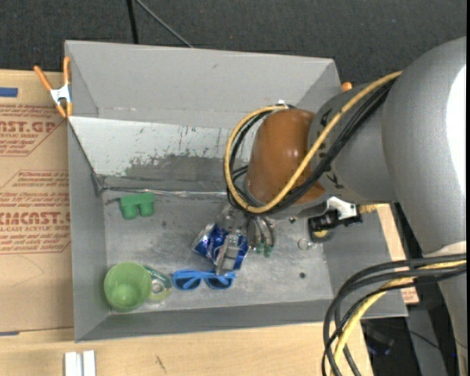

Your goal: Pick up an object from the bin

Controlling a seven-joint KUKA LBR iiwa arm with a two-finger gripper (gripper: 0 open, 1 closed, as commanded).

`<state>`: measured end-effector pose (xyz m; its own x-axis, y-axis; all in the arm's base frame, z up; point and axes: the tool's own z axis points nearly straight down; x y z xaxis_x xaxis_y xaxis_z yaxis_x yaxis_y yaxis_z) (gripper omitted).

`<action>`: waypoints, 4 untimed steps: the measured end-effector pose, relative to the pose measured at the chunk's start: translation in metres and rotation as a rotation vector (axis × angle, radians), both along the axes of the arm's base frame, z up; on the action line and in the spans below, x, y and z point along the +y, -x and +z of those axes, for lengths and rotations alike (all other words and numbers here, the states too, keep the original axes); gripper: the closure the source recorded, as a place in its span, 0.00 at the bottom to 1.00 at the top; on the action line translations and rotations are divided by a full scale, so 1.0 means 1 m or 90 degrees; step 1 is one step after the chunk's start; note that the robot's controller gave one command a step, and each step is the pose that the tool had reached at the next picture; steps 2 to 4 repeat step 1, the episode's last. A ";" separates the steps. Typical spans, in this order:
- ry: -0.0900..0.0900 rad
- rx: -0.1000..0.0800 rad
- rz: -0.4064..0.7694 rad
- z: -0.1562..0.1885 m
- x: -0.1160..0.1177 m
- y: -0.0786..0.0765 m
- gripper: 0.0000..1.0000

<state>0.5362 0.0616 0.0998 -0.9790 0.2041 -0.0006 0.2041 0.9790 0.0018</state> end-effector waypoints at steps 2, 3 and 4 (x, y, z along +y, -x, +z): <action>-0.001 -0.005 -0.009 0.140 0.018 0.004 1.00; -0.001 -0.005 -0.009 0.140 0.018 0.004 1.00; -0.001 -0.005 -0.009 0.140 0.018 0.004 1.00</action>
Offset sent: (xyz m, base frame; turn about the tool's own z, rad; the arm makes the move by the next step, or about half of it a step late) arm -0.0051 0.0168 0.1357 0.0172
